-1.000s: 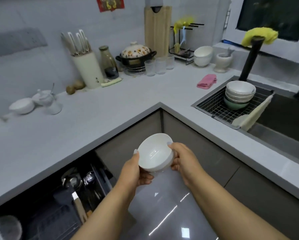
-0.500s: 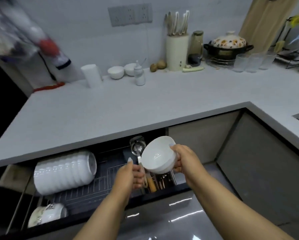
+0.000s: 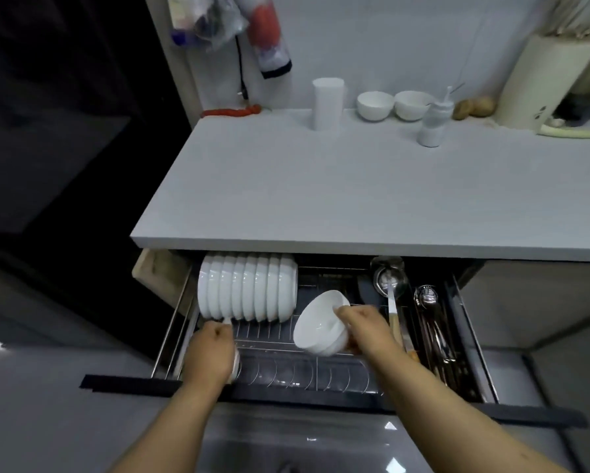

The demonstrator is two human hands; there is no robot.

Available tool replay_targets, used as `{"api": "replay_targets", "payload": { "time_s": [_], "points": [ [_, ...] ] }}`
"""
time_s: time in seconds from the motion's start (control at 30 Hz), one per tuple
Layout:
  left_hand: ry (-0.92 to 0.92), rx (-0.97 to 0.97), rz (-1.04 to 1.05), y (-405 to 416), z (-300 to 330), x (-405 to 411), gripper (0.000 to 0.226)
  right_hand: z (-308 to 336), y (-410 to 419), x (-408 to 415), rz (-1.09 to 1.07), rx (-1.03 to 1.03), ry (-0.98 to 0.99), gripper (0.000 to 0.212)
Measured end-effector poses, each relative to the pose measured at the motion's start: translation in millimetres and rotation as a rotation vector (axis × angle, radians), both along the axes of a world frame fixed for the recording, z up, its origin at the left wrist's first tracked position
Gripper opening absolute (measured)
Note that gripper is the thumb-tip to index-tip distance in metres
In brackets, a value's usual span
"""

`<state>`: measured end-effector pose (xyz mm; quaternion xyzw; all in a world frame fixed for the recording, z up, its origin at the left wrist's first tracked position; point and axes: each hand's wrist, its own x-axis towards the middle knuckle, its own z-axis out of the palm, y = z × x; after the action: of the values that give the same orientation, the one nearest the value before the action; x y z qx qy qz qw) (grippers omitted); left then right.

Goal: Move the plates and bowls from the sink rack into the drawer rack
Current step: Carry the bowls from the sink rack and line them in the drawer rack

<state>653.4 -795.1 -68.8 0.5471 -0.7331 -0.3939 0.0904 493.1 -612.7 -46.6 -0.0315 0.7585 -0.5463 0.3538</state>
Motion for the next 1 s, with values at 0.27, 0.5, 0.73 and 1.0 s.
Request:
{"api": "replay_targets", "payload": {
  "time_s": [0.27, 0.5, 0.73, 1.0],
  "points": [
    [-0.316, -0.207, -0.094, -74.7, -36.1, 62.7, 0.024, -65.4, -88.5, 32.0, 0.155, 0.251, -0.037, 0.034],
    [-0.411, -0.275, -0.177, -92.8, -52.0, 75.4, 0.036, -104.9, -144.7, 55.3, 0.368, 0.452, 0.027, 0.058],
    [-0.415, -0.314, -0.174, -94.1, -57.4, 77.5, 0.032, -130.6, -167.8, 60.9, 0.489, 0.625, 0.067, 0.059],
    [-0.42, -0.333, -0.168, -92.7, -59.2, 77.8, 0.029, -149.2, -182.7, 65.7, 0.551, 0.731, 0.068, 0.06]
  ]
}}
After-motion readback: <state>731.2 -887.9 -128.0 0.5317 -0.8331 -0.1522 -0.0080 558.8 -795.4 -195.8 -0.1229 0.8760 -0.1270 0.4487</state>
